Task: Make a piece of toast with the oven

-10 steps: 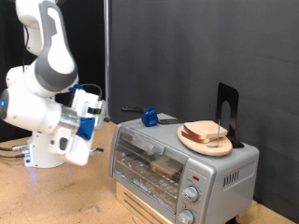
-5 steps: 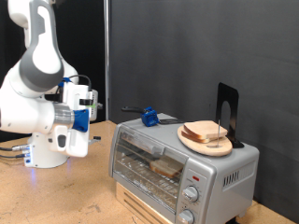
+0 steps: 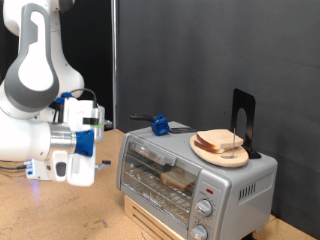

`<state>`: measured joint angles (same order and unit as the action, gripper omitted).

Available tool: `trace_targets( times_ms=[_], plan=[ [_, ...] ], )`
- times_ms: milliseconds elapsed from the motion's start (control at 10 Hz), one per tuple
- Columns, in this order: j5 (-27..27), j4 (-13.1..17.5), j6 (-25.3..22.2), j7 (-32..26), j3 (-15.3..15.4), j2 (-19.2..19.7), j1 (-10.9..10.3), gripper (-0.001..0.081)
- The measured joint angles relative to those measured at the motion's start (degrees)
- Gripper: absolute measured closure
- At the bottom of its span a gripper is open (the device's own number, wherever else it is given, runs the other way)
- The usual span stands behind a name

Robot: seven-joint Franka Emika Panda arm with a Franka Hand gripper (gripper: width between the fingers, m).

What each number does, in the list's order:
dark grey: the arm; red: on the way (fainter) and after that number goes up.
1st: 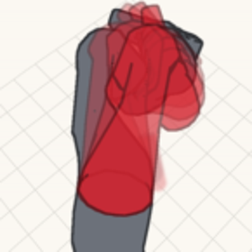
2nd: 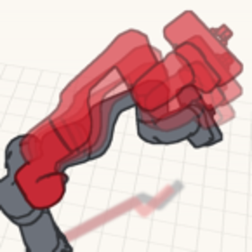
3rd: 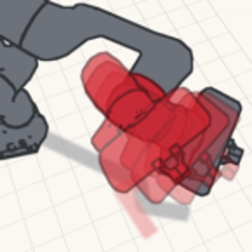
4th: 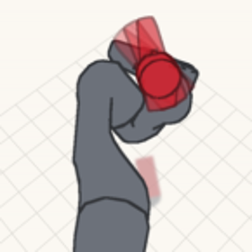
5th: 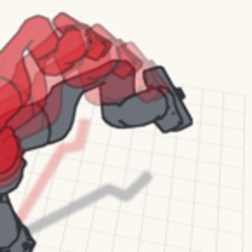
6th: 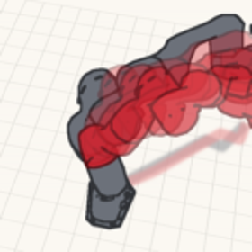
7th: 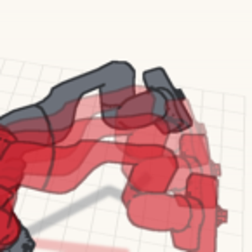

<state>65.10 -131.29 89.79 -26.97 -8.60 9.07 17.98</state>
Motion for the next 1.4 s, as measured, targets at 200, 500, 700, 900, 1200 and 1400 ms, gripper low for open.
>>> trace_targets(
  times_ms=[200, 500, 700, 900, 1200, 1400],
  plan=[
    [1.1, 0.8, 2.1, 0.6, 0.5, 0.9, -0.4, -0.0002],
    [3.0, 4.0, -4.2, 3.1, 0.2, 3.7, 0.6, -0.0002],
    [6.4, 9.3, -4.3, 8.6, 1.1, 8.7, 0.6, -0.0002],
    [8.9, 14.8, -4.3, 12.5, 2.0, 13.8, 0.6, -0.0002],
    [10.8, 22.8, -1.7, 14.5, 3.3, 20.3, 0.4, -0.0002],
    [10.8, 22.8, -4.3, 14.3, 3.4, 20.5, 0.7, -0.0002]
  ],
)
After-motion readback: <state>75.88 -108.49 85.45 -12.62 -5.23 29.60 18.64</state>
